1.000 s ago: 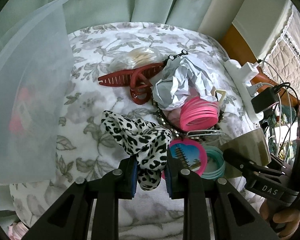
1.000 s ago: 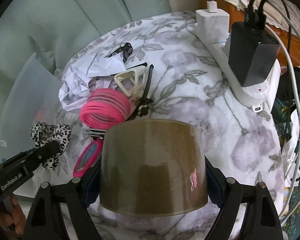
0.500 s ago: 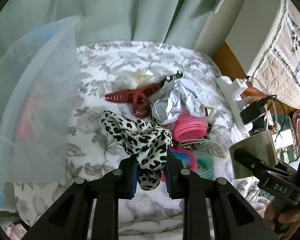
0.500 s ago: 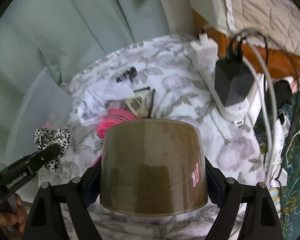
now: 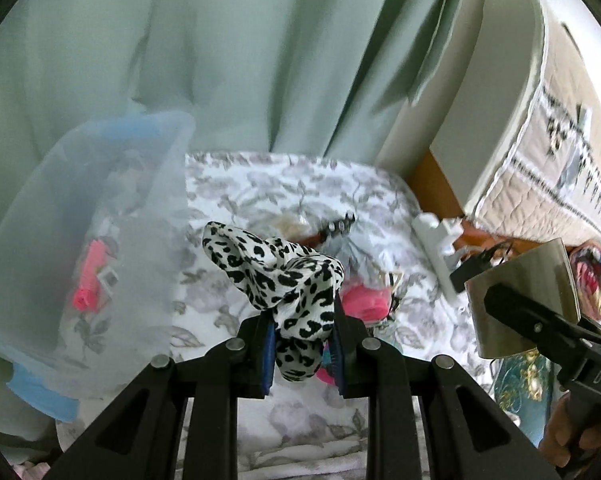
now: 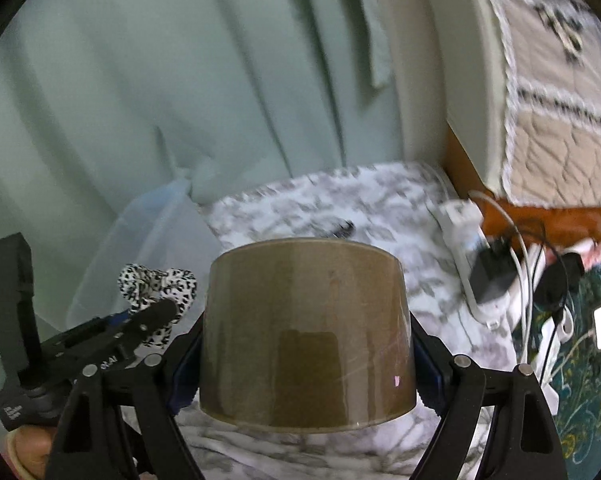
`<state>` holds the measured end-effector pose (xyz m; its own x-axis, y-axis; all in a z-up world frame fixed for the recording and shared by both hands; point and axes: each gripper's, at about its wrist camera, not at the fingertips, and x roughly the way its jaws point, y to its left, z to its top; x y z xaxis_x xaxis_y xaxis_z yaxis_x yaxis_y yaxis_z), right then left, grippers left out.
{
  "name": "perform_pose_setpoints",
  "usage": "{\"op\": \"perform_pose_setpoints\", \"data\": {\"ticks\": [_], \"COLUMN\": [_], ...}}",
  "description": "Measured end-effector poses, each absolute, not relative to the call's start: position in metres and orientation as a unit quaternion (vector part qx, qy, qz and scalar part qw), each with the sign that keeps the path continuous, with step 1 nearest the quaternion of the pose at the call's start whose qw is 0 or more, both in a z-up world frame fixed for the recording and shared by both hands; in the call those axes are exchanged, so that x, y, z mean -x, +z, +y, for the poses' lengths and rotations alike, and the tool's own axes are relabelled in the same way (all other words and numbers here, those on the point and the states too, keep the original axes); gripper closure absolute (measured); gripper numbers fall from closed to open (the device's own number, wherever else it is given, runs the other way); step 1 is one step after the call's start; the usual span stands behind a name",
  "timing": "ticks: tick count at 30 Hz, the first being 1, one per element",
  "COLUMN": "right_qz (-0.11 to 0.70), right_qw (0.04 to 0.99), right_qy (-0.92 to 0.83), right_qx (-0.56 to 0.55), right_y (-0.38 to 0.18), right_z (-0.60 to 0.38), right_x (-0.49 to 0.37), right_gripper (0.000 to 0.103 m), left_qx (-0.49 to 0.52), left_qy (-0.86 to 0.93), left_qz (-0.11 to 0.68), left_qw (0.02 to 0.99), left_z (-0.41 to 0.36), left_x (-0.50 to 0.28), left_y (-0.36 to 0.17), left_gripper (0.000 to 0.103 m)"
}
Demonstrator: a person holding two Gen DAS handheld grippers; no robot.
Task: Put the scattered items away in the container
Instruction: 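Lift the scrunchie and tape roll and carry them over the clear box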
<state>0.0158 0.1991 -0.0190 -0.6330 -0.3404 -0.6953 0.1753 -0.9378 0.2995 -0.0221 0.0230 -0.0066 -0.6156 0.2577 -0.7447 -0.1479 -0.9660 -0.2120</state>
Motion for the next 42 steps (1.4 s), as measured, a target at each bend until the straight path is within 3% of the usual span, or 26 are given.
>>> {"op": "perform_pose_setpoints", "data": {"ticks": [21, 42], "right_qz": [-0.028, 0.028], "right_qw": [0.255, 0.326], "right_qy": [-0.905, -0.869], "right_qx": [-0.339, -0.371], "right_y": [0.048, 0.022], "right_z": [0.07, -0.03], "right_x": [-0.015, 0.019], "right_gripper": [0.015, 0.015], "left_qx": [0.342, 0.363], "left_qy": [0.931, 0.914], "left_qz": [-0.126, -0.177], "left_qw": [0.03, -0.038], "left_z": [-0.088, -0.167], "left_x": [-0.013, -0.01], "left_y": [0.036, 0.004], "left_gripper": [0.08, 0.08]}}
